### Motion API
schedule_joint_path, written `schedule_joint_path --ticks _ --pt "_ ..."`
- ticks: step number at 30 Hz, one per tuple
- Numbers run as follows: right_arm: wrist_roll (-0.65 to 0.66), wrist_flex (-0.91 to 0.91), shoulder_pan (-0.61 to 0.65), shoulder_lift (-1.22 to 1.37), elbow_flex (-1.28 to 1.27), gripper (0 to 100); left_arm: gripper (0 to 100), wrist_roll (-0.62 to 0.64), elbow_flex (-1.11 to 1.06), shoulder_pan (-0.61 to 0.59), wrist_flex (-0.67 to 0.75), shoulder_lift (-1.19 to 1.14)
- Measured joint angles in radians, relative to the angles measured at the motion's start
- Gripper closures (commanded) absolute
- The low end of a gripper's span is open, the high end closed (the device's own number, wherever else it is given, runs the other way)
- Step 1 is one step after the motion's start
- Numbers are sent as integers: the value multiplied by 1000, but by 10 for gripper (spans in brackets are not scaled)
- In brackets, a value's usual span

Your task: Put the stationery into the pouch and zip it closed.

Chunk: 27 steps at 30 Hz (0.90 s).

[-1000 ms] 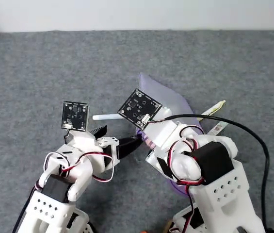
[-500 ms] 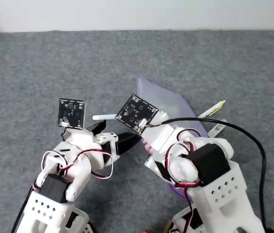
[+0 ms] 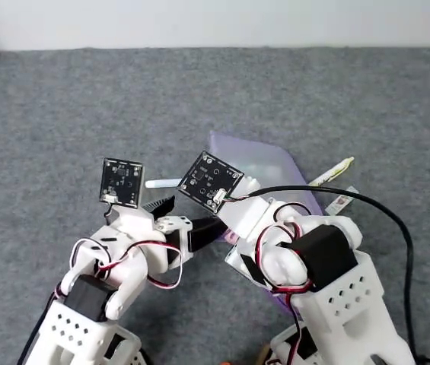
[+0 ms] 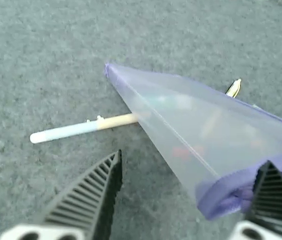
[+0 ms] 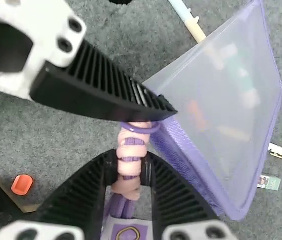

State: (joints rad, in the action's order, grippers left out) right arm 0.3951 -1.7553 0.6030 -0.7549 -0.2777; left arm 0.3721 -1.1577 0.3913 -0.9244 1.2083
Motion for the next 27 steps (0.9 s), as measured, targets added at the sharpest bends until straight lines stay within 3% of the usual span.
schedule_joint_path --ticks 5,12,20,27 --pt "0 0 2 0 -2 991 603 -18 -26 -3 -3 -2" --pt "0 0 0 0 0 991 603 -26 37 -115 -74 -9" --pt "0 49 0 0 0 991 603 -26 106 -75 -242 -9" --pt "2 51 0 0 0 991 603 -31 107 -60 -276 -8"
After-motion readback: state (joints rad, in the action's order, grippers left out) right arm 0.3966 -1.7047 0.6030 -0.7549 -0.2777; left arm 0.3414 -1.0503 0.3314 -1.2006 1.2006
